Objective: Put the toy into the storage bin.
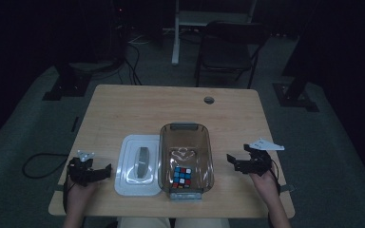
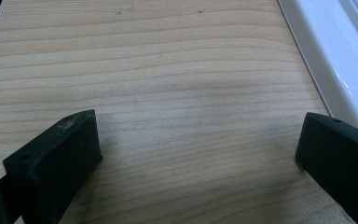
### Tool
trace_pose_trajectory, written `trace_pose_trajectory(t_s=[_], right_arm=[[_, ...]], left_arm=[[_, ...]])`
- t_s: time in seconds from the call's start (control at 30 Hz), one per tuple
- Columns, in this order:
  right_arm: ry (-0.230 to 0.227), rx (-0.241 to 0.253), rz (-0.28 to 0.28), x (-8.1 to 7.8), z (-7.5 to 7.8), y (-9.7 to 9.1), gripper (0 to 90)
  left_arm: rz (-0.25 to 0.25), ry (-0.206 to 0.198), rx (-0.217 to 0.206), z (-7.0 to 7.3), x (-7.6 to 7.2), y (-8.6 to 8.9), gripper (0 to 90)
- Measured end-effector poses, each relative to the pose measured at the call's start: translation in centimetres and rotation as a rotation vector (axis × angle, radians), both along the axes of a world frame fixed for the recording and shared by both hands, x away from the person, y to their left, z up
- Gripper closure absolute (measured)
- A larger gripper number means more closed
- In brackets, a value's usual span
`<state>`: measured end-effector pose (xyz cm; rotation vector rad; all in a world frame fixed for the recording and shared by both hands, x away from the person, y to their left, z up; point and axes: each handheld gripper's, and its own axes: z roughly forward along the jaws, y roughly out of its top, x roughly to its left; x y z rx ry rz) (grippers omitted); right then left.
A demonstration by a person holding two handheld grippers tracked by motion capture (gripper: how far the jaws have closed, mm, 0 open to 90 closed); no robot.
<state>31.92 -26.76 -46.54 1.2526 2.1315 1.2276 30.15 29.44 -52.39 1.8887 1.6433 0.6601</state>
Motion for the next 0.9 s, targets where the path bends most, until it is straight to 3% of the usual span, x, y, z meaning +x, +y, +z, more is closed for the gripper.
trace_pose_trajectory(t_s=[0.33, 0.57, 0.7, 0.87, 0.9], right_arm=[[0.024, -0.043, -0.119, 0.1, -4.6, -0.1, 12.2], [0.025, -0.089, -0.187, 0.4, -5.6, -0.3, 12.2], [0.066, -0.130, -0.218, 0.6, -6.0, -0.3, 12.2], [0.097, -0.116, -0.232, 0.7, -6.1, -0.2, 12.2], [0.128, -0.116, -0.235, 0.9, -6.2, -0.3, 12.5]], left_arm=[[-0.029, 0.000, -0.001, 0.0, -0.1, -0.1, 0.5], [-0.031, 0.000, 0.001, 0.0, -0.1, -0.1, 0.5], [-0.033, -0.001, 0.001, 0.0, -0.1, -0.1, 0.5], [-0.033, 0.000, 0.001, 0.0, -0.1, -0.1, 0.5], [-0.033, -0.001, 0.001, 0.0, -0.1, -0.1, 0.5]])
